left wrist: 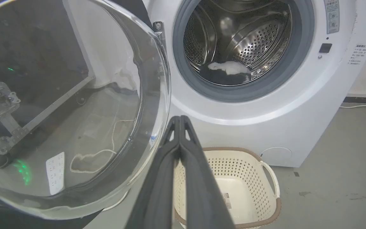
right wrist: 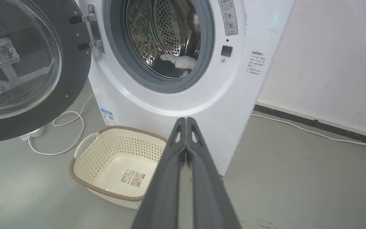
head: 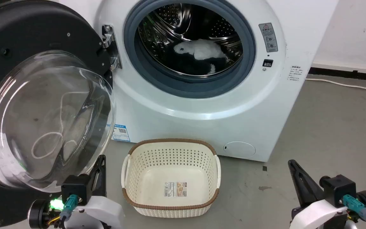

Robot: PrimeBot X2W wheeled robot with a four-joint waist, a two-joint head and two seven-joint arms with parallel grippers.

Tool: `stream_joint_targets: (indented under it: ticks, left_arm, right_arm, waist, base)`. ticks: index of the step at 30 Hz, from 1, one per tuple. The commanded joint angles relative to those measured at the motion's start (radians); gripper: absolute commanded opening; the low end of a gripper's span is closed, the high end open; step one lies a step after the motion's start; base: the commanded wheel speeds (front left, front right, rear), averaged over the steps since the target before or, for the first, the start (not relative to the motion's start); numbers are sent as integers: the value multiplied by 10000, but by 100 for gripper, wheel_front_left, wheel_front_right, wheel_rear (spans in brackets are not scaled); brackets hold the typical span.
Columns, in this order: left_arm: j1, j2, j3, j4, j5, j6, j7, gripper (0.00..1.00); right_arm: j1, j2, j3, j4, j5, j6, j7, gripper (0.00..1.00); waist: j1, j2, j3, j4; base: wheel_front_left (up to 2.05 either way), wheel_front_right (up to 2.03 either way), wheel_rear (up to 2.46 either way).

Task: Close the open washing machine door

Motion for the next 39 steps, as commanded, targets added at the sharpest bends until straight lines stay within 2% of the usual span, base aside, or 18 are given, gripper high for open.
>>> stream_joint_targets:
  ticks: [1,39]
  left_arm:
    - [123,-1,9,-39,28,28,1,0]
    - [123,-1,9,-39,28,28,1,0]
  right_arm:
    - [-141,-4,-3,-45,-51,8,5,0]
    - [-141,-4,-3,-45,-51,8,5,0]
  waist:
    - [0,0,0,0]
    - [0,0,0,0]
  base:
    - [0,0,0]
    - [0,0,0]
